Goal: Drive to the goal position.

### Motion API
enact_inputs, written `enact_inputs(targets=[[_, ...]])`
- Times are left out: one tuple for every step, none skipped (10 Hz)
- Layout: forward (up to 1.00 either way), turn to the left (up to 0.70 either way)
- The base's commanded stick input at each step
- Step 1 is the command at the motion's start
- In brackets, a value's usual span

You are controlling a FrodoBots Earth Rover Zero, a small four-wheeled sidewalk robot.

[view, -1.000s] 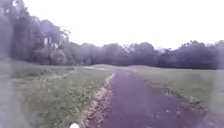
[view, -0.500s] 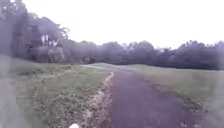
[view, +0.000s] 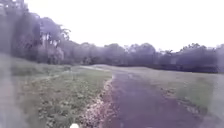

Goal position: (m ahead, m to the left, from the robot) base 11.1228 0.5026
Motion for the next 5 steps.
enact_inputs(targets=[[0.70,-0.03],[0.70,-0.18],[0.70,-0.32],[0.70,-0.35],[0.70,-0.35]])
